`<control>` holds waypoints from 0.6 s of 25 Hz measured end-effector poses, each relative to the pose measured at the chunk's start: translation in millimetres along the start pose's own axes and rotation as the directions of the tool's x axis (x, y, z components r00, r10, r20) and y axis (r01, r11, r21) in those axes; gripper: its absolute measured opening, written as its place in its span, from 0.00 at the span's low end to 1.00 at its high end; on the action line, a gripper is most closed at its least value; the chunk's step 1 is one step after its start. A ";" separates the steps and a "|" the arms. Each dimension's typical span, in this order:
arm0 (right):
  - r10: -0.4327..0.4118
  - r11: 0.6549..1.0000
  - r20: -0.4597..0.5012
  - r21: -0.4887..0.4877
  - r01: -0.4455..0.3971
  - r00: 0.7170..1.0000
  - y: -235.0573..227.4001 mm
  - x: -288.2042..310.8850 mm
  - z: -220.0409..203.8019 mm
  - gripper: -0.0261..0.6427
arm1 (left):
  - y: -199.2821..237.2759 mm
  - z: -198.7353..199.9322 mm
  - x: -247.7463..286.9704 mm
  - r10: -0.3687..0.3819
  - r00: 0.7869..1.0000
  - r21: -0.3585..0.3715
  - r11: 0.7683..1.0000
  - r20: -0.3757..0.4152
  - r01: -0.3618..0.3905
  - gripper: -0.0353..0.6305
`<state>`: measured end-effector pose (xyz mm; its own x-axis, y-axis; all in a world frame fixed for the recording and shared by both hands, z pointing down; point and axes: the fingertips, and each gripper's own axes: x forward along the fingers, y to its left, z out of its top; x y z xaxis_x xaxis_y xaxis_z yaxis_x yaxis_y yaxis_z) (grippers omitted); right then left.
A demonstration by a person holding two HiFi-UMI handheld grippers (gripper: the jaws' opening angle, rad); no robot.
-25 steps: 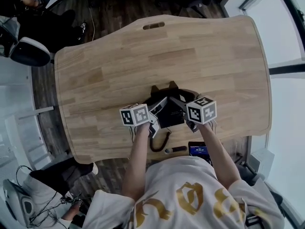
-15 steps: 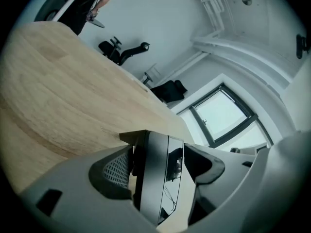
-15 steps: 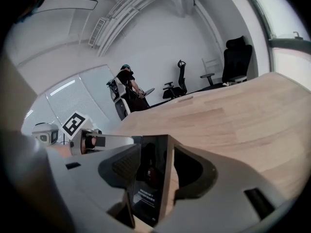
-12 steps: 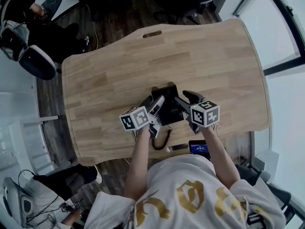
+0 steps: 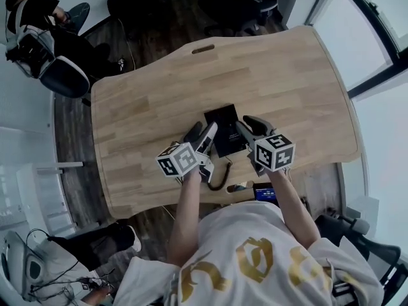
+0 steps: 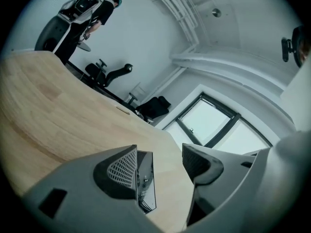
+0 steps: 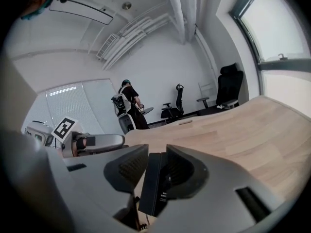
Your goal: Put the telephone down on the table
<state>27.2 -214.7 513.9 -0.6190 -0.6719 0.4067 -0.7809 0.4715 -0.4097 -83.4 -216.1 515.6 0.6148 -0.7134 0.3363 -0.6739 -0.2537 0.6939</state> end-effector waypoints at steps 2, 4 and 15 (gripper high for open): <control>-0.006 1.000 0.026 -0.017 0.007 1.000 9.0 -8.9 3.4 0.17 | -10.7 3.5 -11.9 -0.023 0.999 0.021 1.000 0.038 0.022 0.46; -0.003 1.000 0.057 -0.021 0.004 0.998 19.5 -18.2 6.4 0.12 | -20.0 11.2 -26.0 -0.050 0.993 0.042 0.998 0.105 0.046 0.41; -0.029 0.996 0.124 -0.078 0.038 0.992 55.1 -54.0 3.1 0.07 | -39.6 14.5 -64.0 -0.049 0.986 0.211 0.977 0.160 0.015 0.09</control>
<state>17.8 -154.2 466.8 -0.5813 -0.7509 0.3134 -0.8083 0.4887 -0.3284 -102.0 -169.8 457.4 0.5739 -0.7952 0.1956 -0.7362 -0.3963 0.5486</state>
